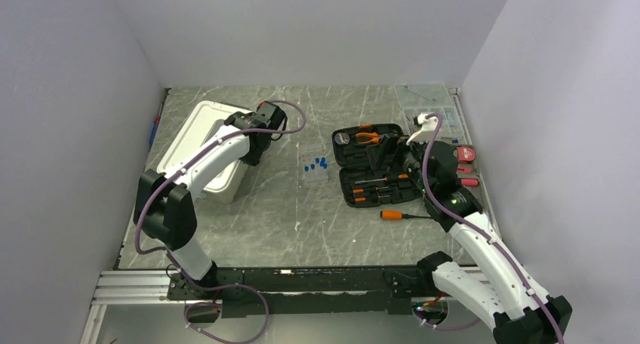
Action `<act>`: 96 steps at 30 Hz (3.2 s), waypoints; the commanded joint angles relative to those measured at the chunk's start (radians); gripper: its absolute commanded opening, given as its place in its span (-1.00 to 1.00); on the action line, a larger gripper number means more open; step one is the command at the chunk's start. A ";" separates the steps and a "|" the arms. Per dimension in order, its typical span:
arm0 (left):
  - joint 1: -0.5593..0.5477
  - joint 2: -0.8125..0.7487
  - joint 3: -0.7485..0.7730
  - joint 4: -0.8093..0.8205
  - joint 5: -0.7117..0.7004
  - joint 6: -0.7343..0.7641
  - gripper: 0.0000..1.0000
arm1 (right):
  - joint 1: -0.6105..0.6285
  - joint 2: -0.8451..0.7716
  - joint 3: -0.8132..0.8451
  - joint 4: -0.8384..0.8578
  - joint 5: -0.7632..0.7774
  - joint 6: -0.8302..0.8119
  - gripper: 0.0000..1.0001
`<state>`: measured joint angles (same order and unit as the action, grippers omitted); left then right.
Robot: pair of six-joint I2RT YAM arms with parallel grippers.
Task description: Organize the chemistry lab equipment
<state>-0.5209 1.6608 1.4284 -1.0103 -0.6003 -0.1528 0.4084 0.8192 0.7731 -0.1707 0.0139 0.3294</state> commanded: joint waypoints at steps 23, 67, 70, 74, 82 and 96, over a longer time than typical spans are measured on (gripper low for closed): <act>0.370 -0.921 -0.503 0.438 0.396 -0.428 0.99 | -0.002 -0.018 -0.032 0.062 -0.034 -0.020 0.99; 0.766 -1.048 -0.938 0.517 0.568 -0.732 0.36 | -0.002 -0.032 -0.043 0.059 -0.069 -0.022 0.99; 0.766 -1.052 -0.924 0.487 0.534 -0.720 0.22 | -0.002 -0.030 -0.043 0.061 -0.069 -0.022 0.99; 0.765 -1.053 -0.907 0.447 0.498 -0.710 0.07 | -0.002 -0.028 -0.043 0.061 -0.069 -0.022 0.99; 0.766 -1.054 -0.866 0.406 0.440 -0.642 -0.12 | -0.002 -0.026 -0.044 0.061 -0.069 -0.021 0.99; 0.765 -1.034 -0.821 0.411 0.412 -0.518 -0.58 | -0.001 -0.030 -0.044 0.061 -0.066 -0.020 0.99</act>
<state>0.2390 0.6094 0.5804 -0.5526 -0.1413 -0.7433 0.4084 0.7971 0.7273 -0.1631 -0.0460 0.3202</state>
